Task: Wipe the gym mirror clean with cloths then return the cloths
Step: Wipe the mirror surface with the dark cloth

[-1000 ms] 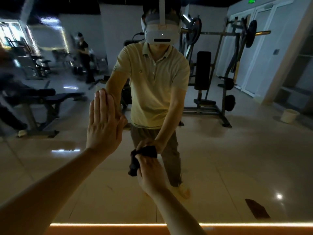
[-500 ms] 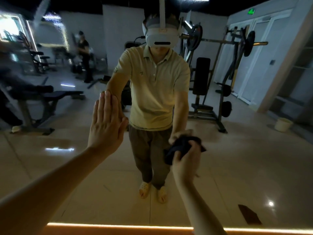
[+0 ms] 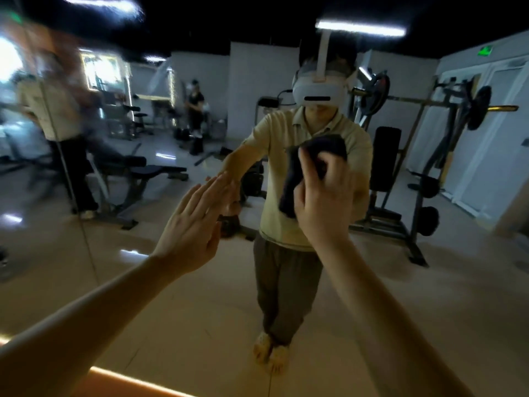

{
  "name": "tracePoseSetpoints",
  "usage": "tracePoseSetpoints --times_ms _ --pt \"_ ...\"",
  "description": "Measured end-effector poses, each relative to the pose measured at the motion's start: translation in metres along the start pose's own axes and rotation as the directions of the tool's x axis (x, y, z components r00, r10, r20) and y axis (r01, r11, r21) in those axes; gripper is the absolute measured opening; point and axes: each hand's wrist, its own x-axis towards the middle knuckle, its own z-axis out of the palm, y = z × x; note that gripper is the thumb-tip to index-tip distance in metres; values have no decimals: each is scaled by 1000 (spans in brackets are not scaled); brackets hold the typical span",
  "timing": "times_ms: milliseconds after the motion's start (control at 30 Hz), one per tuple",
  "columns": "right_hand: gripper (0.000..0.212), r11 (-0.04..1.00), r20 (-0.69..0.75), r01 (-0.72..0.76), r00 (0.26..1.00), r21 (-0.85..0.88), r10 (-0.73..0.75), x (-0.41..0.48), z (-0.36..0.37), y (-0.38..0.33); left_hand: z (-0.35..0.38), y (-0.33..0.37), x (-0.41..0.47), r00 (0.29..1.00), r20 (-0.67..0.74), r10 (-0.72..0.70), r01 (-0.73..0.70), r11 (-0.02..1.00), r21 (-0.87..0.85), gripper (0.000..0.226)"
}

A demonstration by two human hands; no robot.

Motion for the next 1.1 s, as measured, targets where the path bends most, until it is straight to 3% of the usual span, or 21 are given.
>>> tracePoseSetpoints --times_ms 67,133,267,300,333,367,433,467,500,533,600,667,733,767,867,967,1033,1100 --pt "53 998 -64 -1 998 -55 -3 31 0 -2 -9 -1 1 996 -43 -77 76 997 -18 76" --pt "54 993 -48 92 994 -69 -95 24 14 -12 -16 -1 0 984 -83 -156 153 988 -34 74" --pt "60 916 204 402 896 0 -393 -56 51 -42 -18 -4 -9 961 -103 -256 253 967 -42 69" --pt "60 862 284 506 823 25 -492 -79 59 -50 -17 -5 -12 954 -102 -281 278 960 -41 69" --pt "61 774 377 631 704 57 -602 -102 66 -58 -16 -7 -13 947 -99 -305 302 952 -40 70" --pt "61 663 495 740 535 117 -685 -121 72 -64 -15 -8 -14 940 -93 -328 326 945 -37 71" --pt "62 494 669 823 200 282 -716 -136 74 -71 -12 -10 -18 928 -61 -367 365 930 -34 75" --pt "62 455 688 825 115 336 -717 -132 73 -72 -11 -11 -21 924 -34 -382 380 924 -39 79" --pt "62 458 684 819 114 346 -720 -123 68 -73 -11 -11 -24 921 -2 -389 388 921 -45 83" --pt "62 495 656 816 201 298 -727 -107 63 -70 -11 -13 -26 920 24 -390 391 919 -51 86" --pt "60 629 512 768 497 115 -701 -53 50 -58 -17 -15 -27 919 43 -393 395 916 -65 87" --pt "61 789 293 615 755 -2 -587 14 36 -40 -24 -20 -23 924 39 -381 383 921 -74 84" --pt "60 908 95 407 912 -99 -399 76 20 -22 -32 -25 -16 927 35 -372 374 924 -75 78" --pt "58 941 26 316 949 -123 -316 96 15 -17 -36 -29 -13 928 38 -372 373 925 -72 74" --pt "58 966 -52 230 970 -116 -237 100 24 -32 -46 -39 -3 933 22 -360 361 931 -52 69" --pt "61 914 67 394 919 -94 -389 45 58 -70 -54 -49 6 943 -52 -329 326 944 -56 68" --pt "65 813 239 582 791 -5 -564 -4 81 -97 -58 -58 11 945 -82 -316 313 948 -55 69" --pt "66 640 444 762 543 95 -713 -43 91 -116 -62 -70 14 949 -84 -305 301 952 -65 71"
